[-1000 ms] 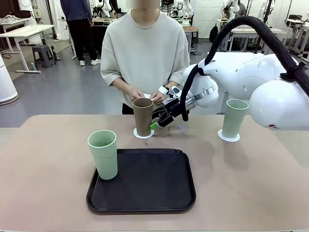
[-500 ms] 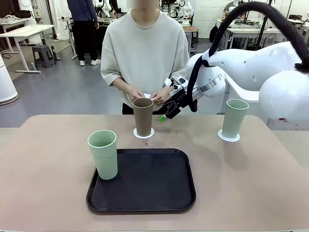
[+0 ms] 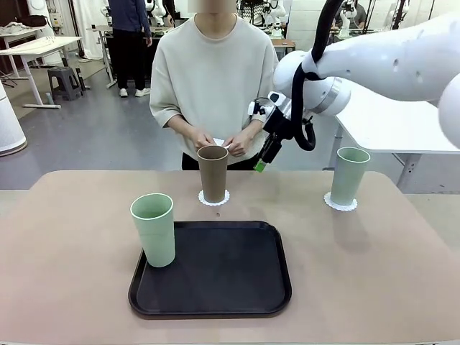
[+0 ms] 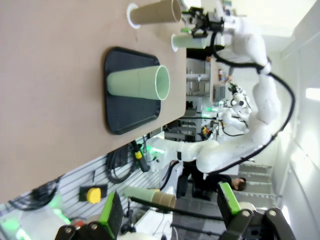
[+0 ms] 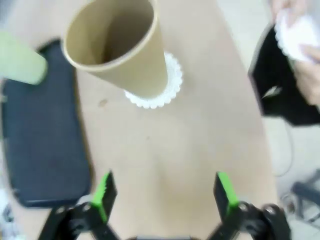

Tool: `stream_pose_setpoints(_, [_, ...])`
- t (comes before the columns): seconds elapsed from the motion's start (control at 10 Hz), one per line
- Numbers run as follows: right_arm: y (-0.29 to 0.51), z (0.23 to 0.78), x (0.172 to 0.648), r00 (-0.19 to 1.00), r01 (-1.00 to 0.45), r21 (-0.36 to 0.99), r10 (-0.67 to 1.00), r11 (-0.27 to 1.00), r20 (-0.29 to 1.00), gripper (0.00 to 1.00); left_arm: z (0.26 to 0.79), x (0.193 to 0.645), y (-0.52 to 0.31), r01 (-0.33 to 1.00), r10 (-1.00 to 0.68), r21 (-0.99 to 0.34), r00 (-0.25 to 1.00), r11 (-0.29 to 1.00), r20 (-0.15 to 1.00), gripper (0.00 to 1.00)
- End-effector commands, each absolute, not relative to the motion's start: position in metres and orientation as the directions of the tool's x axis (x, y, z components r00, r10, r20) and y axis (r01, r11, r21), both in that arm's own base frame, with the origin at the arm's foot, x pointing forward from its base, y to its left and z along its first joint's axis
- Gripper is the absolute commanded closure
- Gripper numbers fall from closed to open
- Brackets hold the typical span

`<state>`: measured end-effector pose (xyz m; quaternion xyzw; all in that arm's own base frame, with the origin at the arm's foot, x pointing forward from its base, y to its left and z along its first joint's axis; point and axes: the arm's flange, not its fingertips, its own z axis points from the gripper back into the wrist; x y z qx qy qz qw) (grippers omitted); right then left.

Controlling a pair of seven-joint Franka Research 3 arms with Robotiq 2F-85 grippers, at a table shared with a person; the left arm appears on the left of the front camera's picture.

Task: Place coasters on the table and set cups on them.
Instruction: Take one Reusable plastic cup from the Flat Tray and place it on a coaster set by the human.

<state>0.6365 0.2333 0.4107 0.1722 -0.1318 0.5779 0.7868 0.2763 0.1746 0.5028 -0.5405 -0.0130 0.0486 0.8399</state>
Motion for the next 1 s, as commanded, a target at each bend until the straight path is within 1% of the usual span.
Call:
stream_pose_setpoints(0.0, [0.243, 0.442, 0.58, 0.529, -0.842, 0.067, 0.796, 0.535, 0.293, 0.0, 0.505, 0.275, 0.175, -0.064, 0.1, -0.914, 0.995, 0.401, -0.025, 0.0])
stream_pose_setpoints(0.1, [0.246, 0.458, 0.561, 0.613, -0.782, 0.065, 0.744, 0.621, 0.267, 0.0, 0.505, 0.275, 0.175, -0.064, 0.1, -0.914, 0.995, 0.401, -0.025, 0.0])
stream_pose_setpoints(0.3, [0.243, 0.482, 0.529, 0.783, -0.609, 0.0, 0.602, 0.793, 0.157, 0.0, 0.505, 0.275, 0.175, -0.064, 0.1, -0.914, 0.995, 0.401, -0.025, 0.0])
stream_pose_setpoints(0.4, [0.24, 0.491, 0.516, 0.827, -0.554, -0.025, 0.554, 0.832, 0.093, 0.0, 0.505, 0.275, 0.175, -0.064, 0.1, -0.914, 0.995, 0.401, -0.025, 0.0])
stream_pose_setpoints(0.5, [0.24, 0.501, 0.497, 0.859, -0.511, -0.032, 0.511, 0.859, 0.0, 0.0, 0.505, 0.275, 0.175, -0.064, 0.1, -0.914, 0.995, 0.401, -0.025, 0.0])
stream_pose_setpoints(0.6, [0.242, 0.51, 0.483, 0.872, -0.489, -0.022, 0.488, 0.872, -0.042, 0.0, 0.505, 0.275, 0.175, -0.064, 0.1, -0.914, 0.995, 0.401, -0.025, 0.0])
stream_pose_setpoints(0.7, [0.238, 0.518, 0.481, 0.881, -0.473, -0.027, 0.473, 0.881, -0.02, 0.0, 0.505, 0.275, 0.175, -0.064, 0.1, -0.914, 0.995, 0.401, -0.025, 0.0])
stream_pose_setpoints(0.8, [0.231, 0.516, 0.493, 0.823, -0.567, 0.091, 0.566, 0.819, 0.037, 0.0, 0.505, 0.275, 0.175, -0.064, 0.1, -0.914, 0.995, 0.401, -0.025, 0.0])
stream_pose_setpoints(0.9, [0.232, 0.508, 0.479, 0.875, -0.483, -0.054, 0.483, 0.874, -0.019, 0.0, 0.505, 0.275, 0.175, -0.064, 0.1, -0.914, 0.995, 0.401, -0.025, 0.0])
